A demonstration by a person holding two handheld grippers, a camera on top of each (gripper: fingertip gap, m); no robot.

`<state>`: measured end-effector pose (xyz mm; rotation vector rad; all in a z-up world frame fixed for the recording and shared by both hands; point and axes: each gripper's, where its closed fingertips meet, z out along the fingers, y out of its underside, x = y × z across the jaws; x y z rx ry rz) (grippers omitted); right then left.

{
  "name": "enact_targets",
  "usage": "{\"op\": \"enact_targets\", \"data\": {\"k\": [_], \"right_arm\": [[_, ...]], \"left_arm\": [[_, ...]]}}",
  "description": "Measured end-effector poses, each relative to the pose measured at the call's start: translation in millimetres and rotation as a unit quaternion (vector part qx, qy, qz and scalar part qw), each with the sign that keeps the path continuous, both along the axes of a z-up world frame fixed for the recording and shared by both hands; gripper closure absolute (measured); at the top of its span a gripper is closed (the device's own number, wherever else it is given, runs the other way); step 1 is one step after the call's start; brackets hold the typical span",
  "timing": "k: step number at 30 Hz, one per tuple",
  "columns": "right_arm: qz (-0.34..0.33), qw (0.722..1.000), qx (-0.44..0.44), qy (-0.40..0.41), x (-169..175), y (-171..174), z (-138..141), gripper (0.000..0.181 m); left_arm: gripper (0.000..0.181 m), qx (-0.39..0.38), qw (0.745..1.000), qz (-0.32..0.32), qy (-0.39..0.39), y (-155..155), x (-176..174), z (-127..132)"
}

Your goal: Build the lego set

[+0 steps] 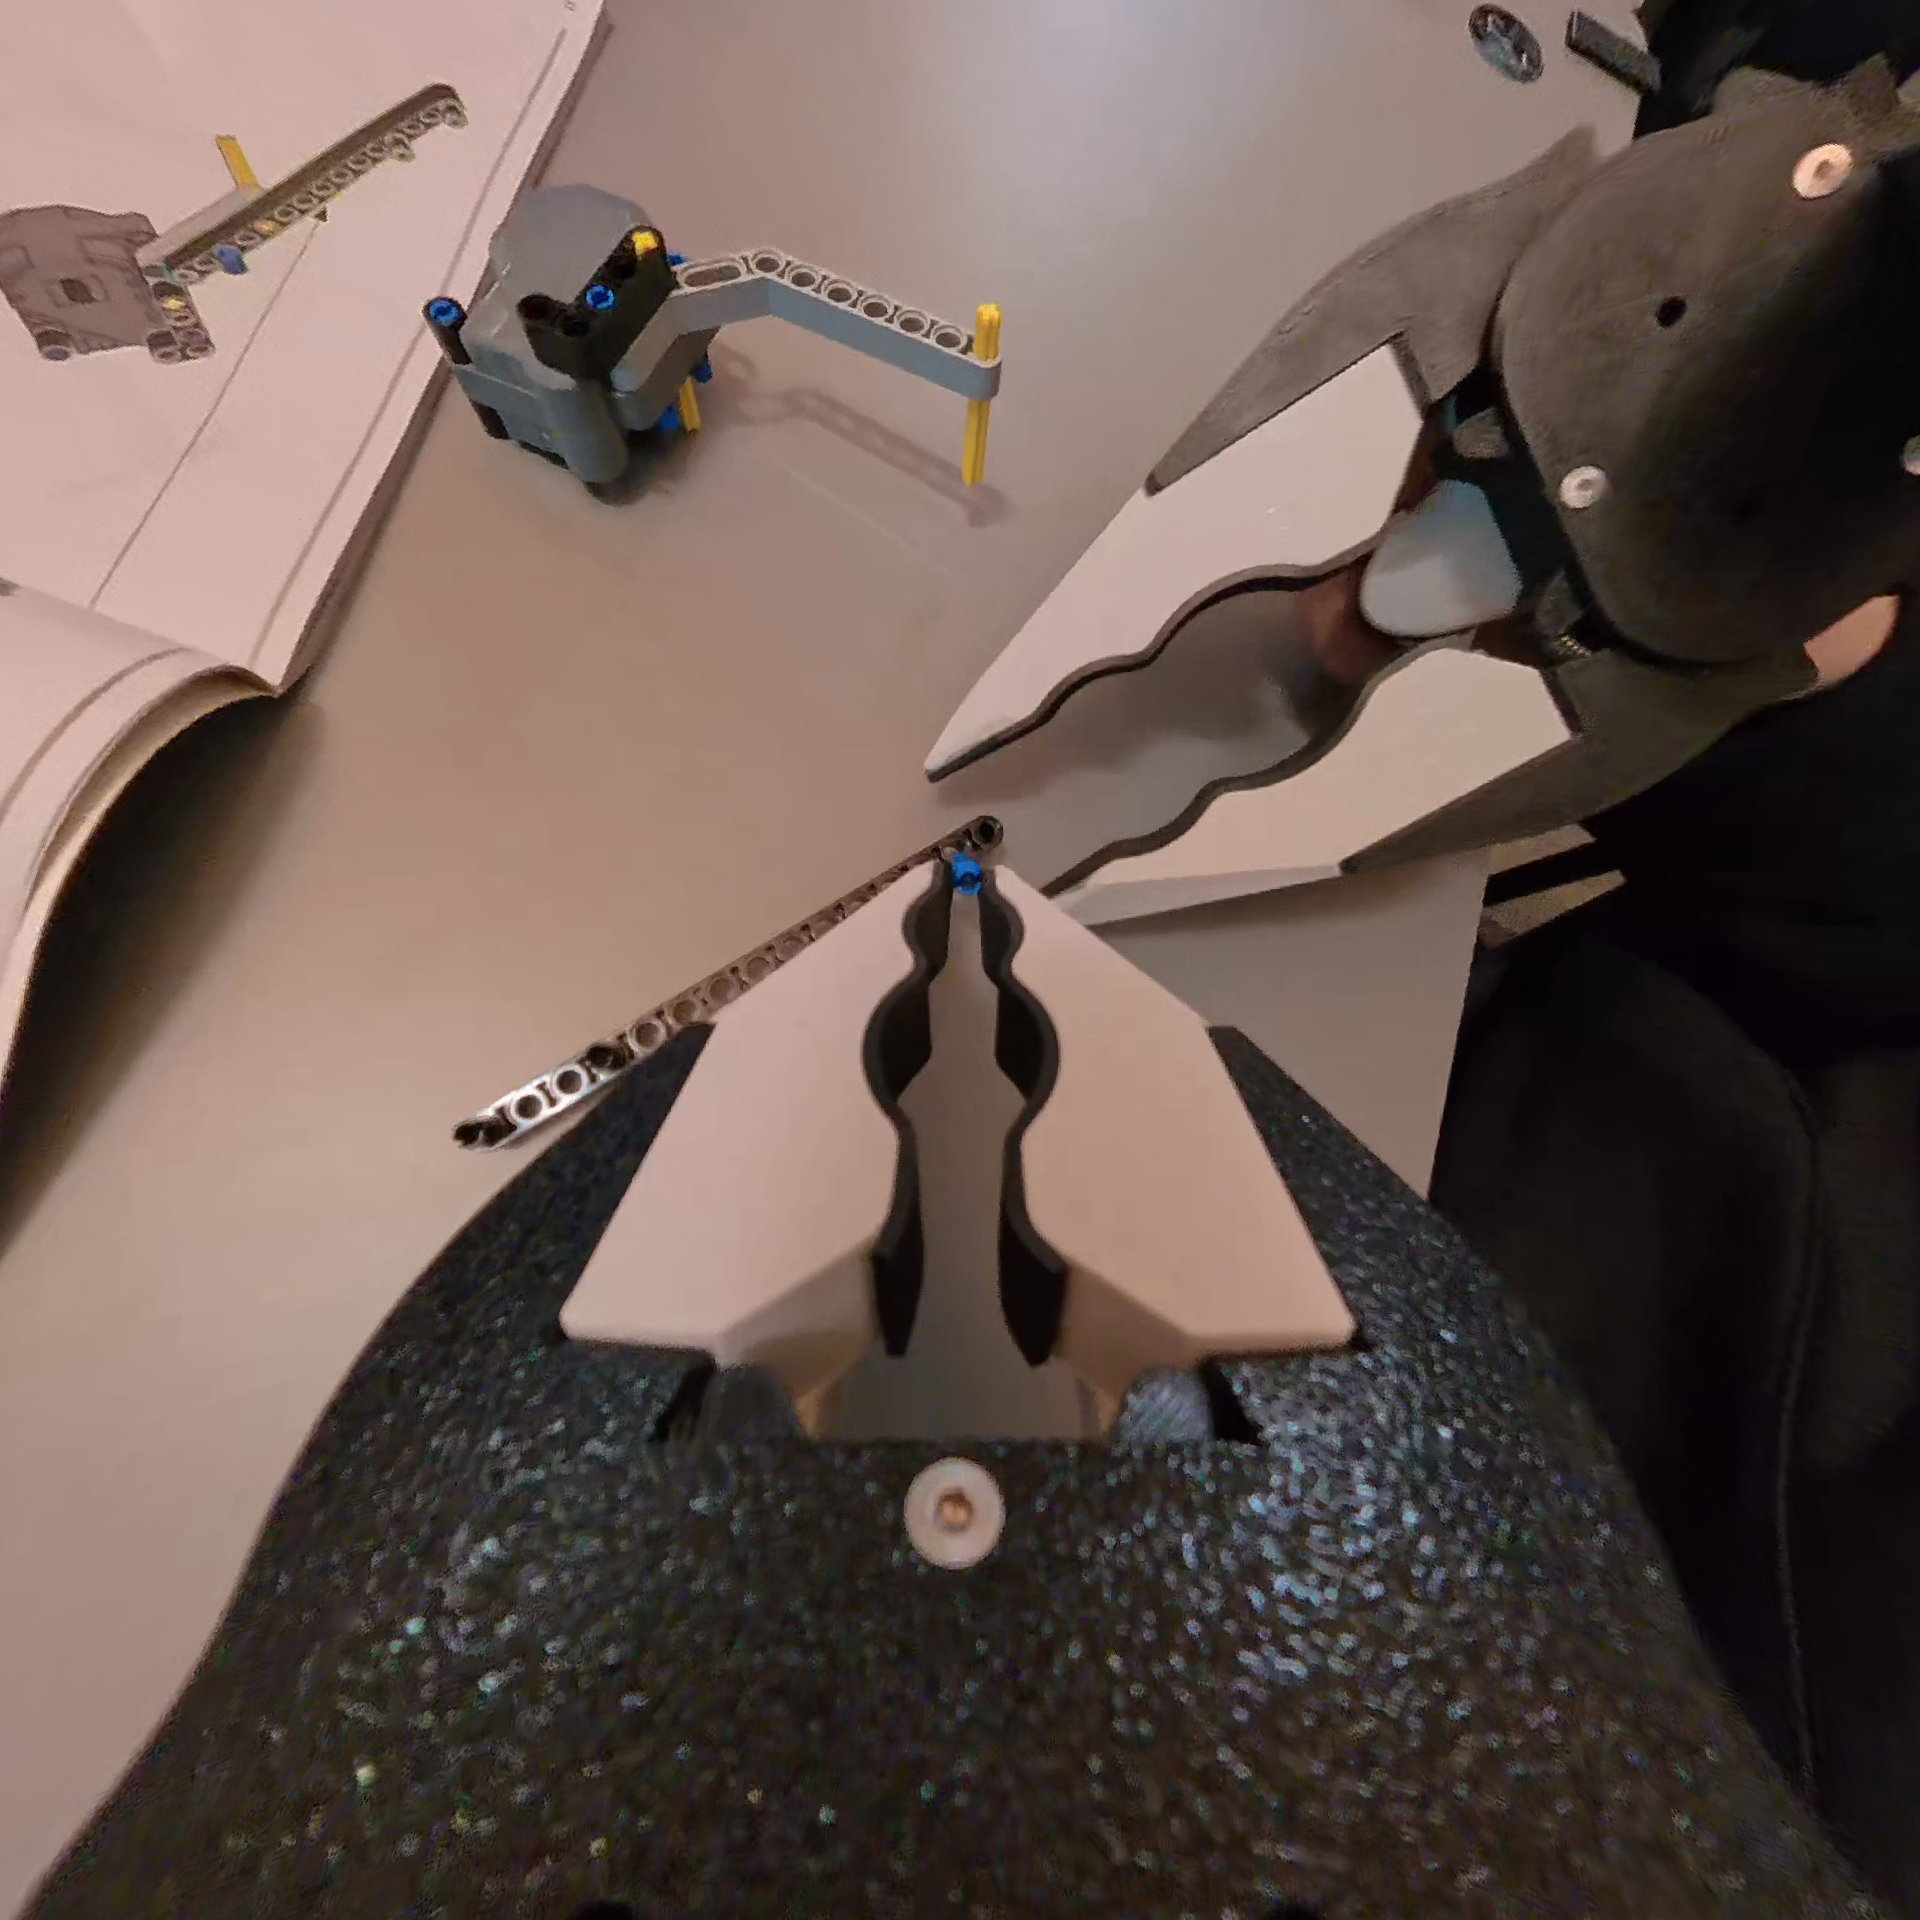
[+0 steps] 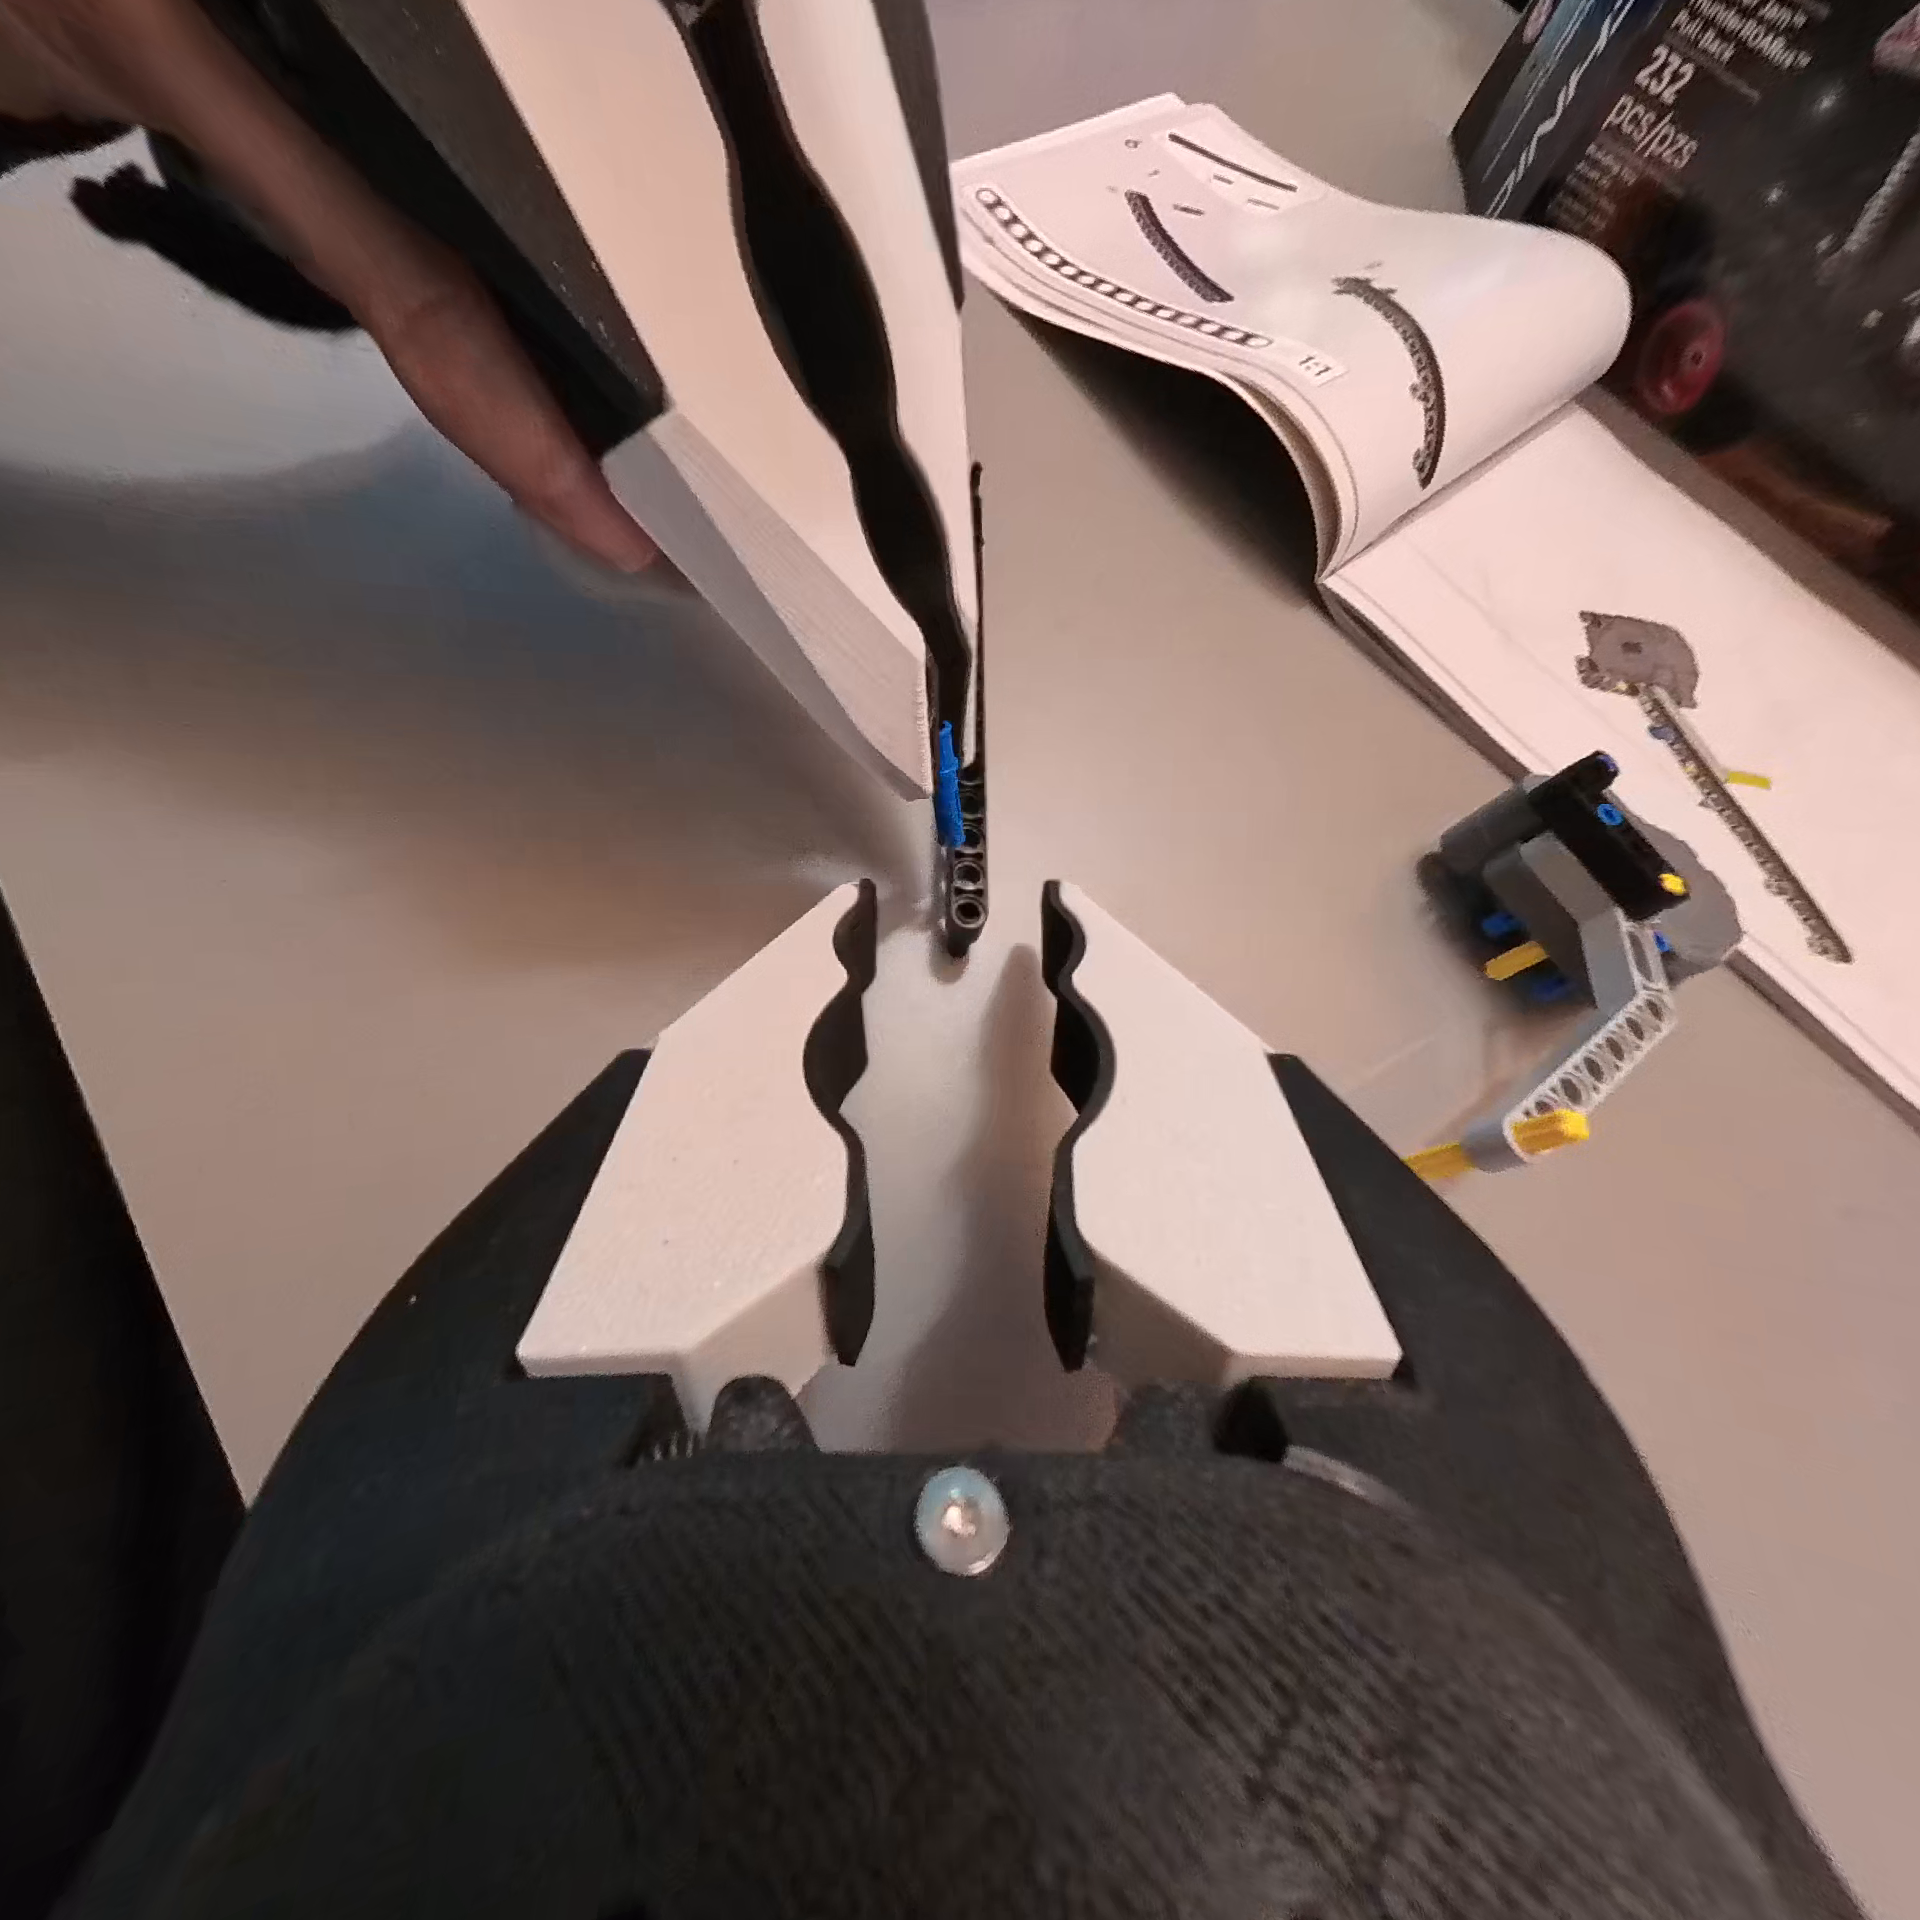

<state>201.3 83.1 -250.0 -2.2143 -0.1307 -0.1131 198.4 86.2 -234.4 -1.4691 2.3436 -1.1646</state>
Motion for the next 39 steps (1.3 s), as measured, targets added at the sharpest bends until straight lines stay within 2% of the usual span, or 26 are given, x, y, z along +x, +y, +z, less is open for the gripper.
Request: {"op": "enact_targets", "data": {"k": [1, 10, 21, 32, 39], "right_arm": [[-0.002, 1.0, -0.007, 0.002, 0, 1, -3, 0.153], [-0.017, 0.999, -0.025, -0.017, 6, 7, -9, 0.155], [0.001, 0.999, -0.033, 0.023, 1, 8, -11, 0.167], [0.005, 0.999, -0.035, 0.031, 0, 8, -11, 0.17], [-0.002, 0.999, -0.036, 0.04, 2, 8, -12, 0.176]], "left_arm": [[0.179, 0.005, 1.0, -0.007, -0.001, 0, 0, 1], [0.179, 0.056, 0.997, -0.045, 0.02, 5, 7, -1], [0.179, 0.081, 0.994, -0.06, 0.032, 3, 4, -8], [0.179, 0.088, 0.993, -0.077, 0.031, 2, 5, -8], [0.179, 0.138, 0.985, -0.103, 0.033, 2, 4, -8]]}}
